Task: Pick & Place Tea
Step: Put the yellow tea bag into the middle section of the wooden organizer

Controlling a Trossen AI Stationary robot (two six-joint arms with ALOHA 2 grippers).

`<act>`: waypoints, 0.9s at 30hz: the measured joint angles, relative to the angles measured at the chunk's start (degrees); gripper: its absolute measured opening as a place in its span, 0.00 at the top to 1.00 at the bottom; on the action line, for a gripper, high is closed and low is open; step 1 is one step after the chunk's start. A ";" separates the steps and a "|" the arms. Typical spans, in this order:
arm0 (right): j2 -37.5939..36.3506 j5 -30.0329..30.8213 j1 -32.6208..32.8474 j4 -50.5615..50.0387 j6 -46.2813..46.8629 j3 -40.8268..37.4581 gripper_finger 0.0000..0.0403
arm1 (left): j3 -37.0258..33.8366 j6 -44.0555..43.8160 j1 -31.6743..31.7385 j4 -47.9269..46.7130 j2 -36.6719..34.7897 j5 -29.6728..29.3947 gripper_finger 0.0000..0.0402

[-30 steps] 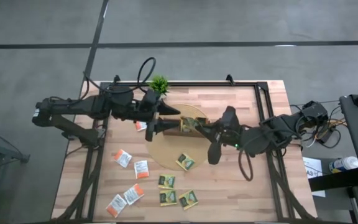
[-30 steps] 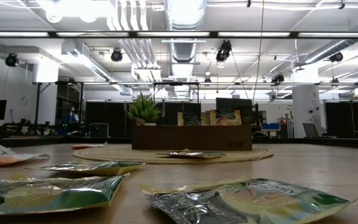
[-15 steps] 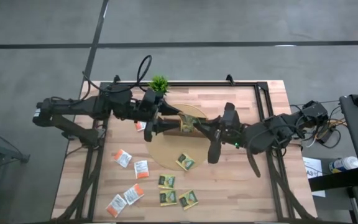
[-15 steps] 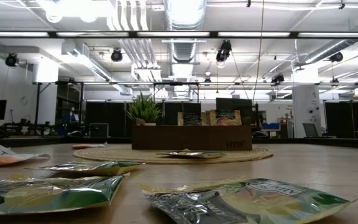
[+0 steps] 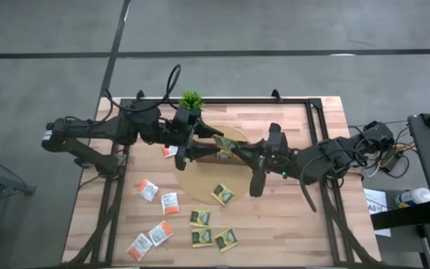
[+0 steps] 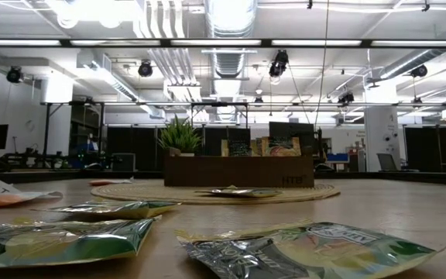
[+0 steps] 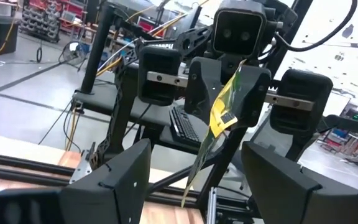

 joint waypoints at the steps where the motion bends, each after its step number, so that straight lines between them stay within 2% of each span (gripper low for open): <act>1: 0.00 0.00 0.00 0.02 0.00 0.00 0.97 | 0.00 0.00 0.00 -0.14 0.00 0.15 0.40; 6: 0.00 0.00 -0.03 0.05 0.00 0.00 0.97 | 0.00 -0.26 0.00 0.12 0.35 1.44 0.45; 9: 0.00 0.00 -0.15 0.05 0.00 0.00 0.97 | 0.00 -0.28 -0.04 0.15 0.42 1.59 0.52; 12: 0.00 0.00 -0.30 0.05 0.00 0.00 0.97 | 0.00 -0.28 0.02 0.28 0.42 1.60 0.65; 18: 0.00 -0.20 -0.48 0.07 0.13 -0.02 0.97 | 0.00 0.70 0.02 0.24 0.42 1.78 0.96; 24: 0.00 -0.20 -0.48 0.05 0.26 -0.02 0.96 | 0.00 0.98 0.02 0.22 0.42 2.33 1.00; 27: 0.00 -0.21 -0.48 -0.01 0.46 -0.02 0.91 | 0.12 1.01 0.02 -0.31 0.42 2.56 1.00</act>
